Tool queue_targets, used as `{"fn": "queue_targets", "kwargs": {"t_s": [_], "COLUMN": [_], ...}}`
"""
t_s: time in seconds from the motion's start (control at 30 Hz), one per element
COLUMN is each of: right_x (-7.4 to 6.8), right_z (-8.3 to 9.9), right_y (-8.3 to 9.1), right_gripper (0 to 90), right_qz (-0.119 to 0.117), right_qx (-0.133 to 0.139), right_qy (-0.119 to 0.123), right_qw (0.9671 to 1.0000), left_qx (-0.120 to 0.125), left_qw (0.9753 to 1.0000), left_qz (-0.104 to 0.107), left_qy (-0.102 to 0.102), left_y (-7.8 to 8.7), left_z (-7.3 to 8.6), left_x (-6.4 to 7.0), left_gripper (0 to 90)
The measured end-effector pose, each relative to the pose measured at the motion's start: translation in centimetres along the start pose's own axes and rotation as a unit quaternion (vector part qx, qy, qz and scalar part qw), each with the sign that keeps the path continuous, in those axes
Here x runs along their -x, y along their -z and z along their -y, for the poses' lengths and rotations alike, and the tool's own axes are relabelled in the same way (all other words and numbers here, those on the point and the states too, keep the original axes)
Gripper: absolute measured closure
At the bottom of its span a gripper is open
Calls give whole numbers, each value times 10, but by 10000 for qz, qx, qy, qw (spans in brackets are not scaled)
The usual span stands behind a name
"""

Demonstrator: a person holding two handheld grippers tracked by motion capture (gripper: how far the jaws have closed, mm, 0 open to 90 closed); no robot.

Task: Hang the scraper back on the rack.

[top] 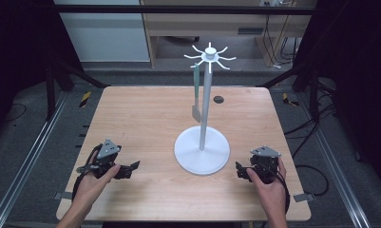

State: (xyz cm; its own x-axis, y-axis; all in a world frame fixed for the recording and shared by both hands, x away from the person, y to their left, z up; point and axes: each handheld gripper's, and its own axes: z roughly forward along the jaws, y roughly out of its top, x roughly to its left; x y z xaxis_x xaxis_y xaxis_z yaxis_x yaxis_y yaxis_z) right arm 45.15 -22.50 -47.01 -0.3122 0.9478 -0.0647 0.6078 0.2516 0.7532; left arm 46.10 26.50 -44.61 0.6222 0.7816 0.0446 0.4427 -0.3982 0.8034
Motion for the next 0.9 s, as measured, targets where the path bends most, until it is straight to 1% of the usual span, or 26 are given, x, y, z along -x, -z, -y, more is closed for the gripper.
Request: {"fn": "queue_targets", "kwargs": {"t_s": [0.07,0.13,0.3,0.33,0.47,0.77,0.9], "right_x": [0,0,-1,0,-1,-1,-1], "right_z": [0,0,0,0,0,1,1], "right_y": [0,0,0,0,-1,-1,-1], "right_gripper": [47,47,47,47,47,47,47], "right_qz": [2,0,1,2,15,7,5], "right_qx": [-3,-2,-1,-1,-2,-18,-20], "right_qy": [-2,8,2,5,11,36,45], "right_qw": [10000,10000,10000,10000,10000,10000,10000], "left_qx": [-13,14,-57,-52,-123,-56,-6], "left_qw": [10000,9999,9997,9997,9994,9989,9988], "left_qz": [-47,-81,-219,-243,-332,-451,-465], "left_qy": [18,84,43,73,48,126,163], "left_y": [1,2,5,6,6,5,4], "left_z": [3,5,11,13,21,33,37], "left_x": [-3,-7,-14,-14,-18,-25,-27], "left_gripper": [52,53,53,53,53,53,53]}}
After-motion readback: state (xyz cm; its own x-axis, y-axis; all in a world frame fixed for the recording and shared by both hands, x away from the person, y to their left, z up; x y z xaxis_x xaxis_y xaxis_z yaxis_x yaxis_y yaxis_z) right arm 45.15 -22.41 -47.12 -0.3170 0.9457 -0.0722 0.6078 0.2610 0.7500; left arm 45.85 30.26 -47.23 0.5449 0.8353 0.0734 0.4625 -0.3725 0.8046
